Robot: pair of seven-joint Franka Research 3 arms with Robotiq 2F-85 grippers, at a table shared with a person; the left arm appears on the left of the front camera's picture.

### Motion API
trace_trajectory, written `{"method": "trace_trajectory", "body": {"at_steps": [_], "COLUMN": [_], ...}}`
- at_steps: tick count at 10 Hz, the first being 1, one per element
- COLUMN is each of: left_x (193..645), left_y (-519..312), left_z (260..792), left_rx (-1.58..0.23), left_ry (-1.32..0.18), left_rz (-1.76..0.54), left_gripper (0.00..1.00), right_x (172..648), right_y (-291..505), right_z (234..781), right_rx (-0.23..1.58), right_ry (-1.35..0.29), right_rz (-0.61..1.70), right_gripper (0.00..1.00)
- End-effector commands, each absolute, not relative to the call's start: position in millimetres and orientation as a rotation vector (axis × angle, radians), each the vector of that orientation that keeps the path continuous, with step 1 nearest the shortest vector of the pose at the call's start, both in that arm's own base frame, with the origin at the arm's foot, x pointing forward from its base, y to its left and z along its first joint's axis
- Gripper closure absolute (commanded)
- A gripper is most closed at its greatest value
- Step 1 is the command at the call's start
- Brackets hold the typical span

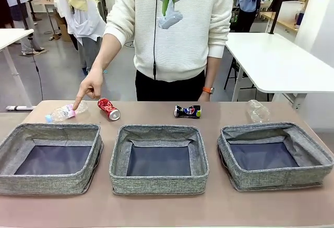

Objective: Sort the waste into the appropriate baskets.
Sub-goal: Place the picked waste into the Fabric basket indicated by the person.

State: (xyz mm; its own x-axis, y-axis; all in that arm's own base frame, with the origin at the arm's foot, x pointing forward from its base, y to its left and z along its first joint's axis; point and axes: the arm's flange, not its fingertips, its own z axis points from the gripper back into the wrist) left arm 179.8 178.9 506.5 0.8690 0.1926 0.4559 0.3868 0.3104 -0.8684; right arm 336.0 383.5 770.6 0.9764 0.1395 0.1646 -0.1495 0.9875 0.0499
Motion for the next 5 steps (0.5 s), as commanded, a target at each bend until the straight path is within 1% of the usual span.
{"method": "trace_trajectory", "body": {"at_steps": [1, 3, 4, 5], "left_x": [181, 181, 181, 181], "left_y": [178, 178, 178, 178], "left_z": [509, 509, 509, 509], "left_rx": [-1.277, -1.277, -1.277, -1.277], "left_ry": [-0.556, -0.556, -0.556, -0.556], "left_rz": [-0.15, -0.15, -0.15, -0.15], "left_gripper": [0.0, 0.0, 0.0, 0.0], "right_x": [336, 336, 341, 345], "right_y": [383, 384, 397, 435], "right_z": [772, 771, 744, 704], "right_rx": [0.062, 0.062, 0.129, 0.246], "right_ry": [-0.164, -0.161, -0.111, -0.092], "right_rz": [0.155, 0.146, 0.34, 0.53], "right_gripper": [0.96, 0.96, 0.96, 0.96]}}
